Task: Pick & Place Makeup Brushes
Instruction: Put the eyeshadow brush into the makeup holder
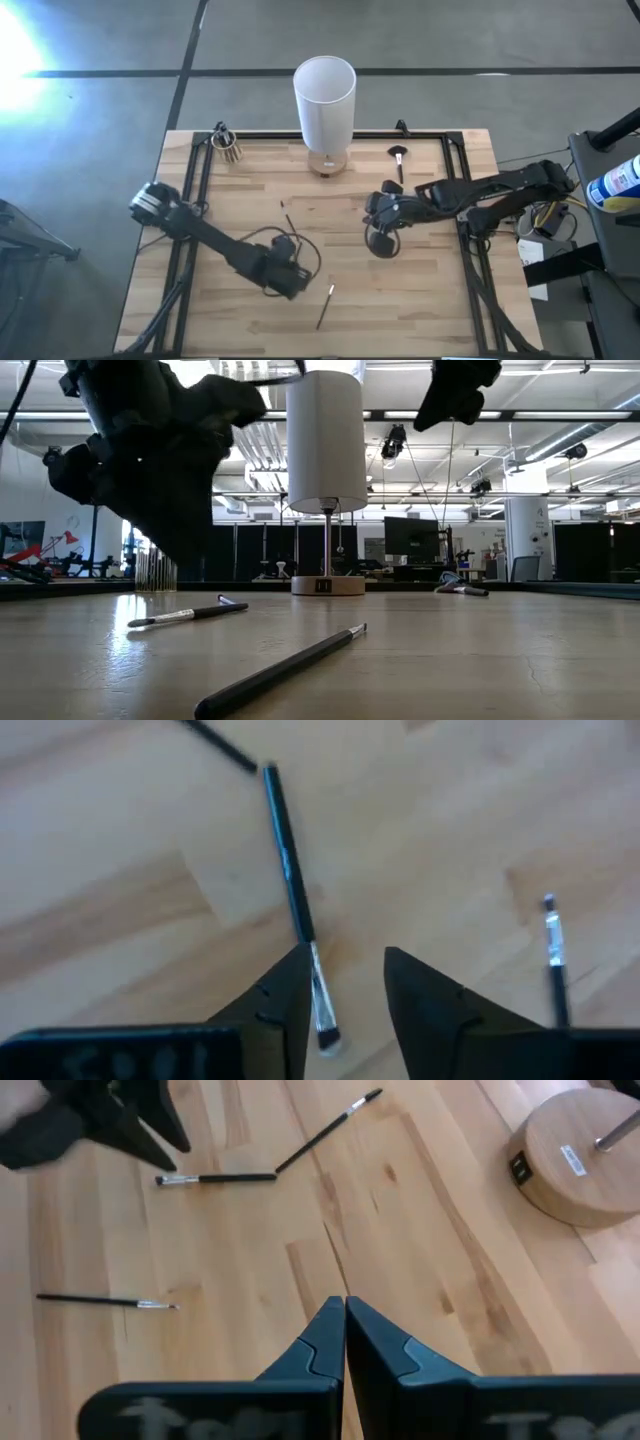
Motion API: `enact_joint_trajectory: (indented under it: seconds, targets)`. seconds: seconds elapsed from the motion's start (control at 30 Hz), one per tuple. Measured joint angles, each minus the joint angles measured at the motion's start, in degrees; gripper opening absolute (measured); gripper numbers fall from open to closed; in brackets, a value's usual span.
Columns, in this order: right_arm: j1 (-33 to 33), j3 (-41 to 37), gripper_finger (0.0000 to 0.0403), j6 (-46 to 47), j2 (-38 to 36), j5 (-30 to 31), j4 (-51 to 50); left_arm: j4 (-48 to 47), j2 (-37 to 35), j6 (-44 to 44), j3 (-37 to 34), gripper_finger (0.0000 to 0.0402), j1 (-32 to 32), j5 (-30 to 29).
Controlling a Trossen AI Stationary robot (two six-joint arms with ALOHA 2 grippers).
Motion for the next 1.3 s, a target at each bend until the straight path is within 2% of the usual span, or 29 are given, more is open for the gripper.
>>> enact_joint_trajectory:
  seconds: [0.23, 0.47, 0.63, 0.73, 0.87, 1.0, 1.13, 1.3]
  targets:
    - [0.0, -5.2, 0.0008, -0.5, -6.7, 0.0, 0.4, -8.5, 8.8, -7.4, 8.8, 0.0132, -1.1, 3.1]
    - [0.0, -9.8, 0.0008, 0.1, -13.3, 0.0, 3.1, -8.4, 11.4, -14.1, 9.0, 0.0132, -2.9, 5.2]
    - [0.0, -11.4, 0.0008, 0.5, -16.0, 0.0, 4.7, -6.7, 11.6, -14.4, 8.0, 0.013, -3.1, 5.3]
    - [-0.1, -11.4, 0.0008, 0.6, -16.5, 0.0, 4.9, -5.9, 11.4, -14.5, 6.8, 0.0112, -3.2, 5.5]
    - [0.0, -11.5, 0.0008, 0.6, -16.4, 0.0, 5.2, -4.9, 11.2, -14.7, 5.1, 0.0061, -4.0, 6.4]
    - [0.0, -11.4, 0.0008, 0.6, -16.0, 0.0, 5.4, -4.3, 11.3, -14.4, 4.1, 0.0009, -5.4, 6.2]
    - [-0.2, -11.6, 0.0008, 0.5, -15.9, 0.0, 6.2, -5.9, 9.7, -11.0, 4.0, 0.0004, -6.3, 4.4]
    - [-0.6, -11.6, 0.0008, 0.1, -15.8, 0.1, 7.2, -7.7, 4.3, 2.8, 3.8, 0.0002, -6.4, 1.0]
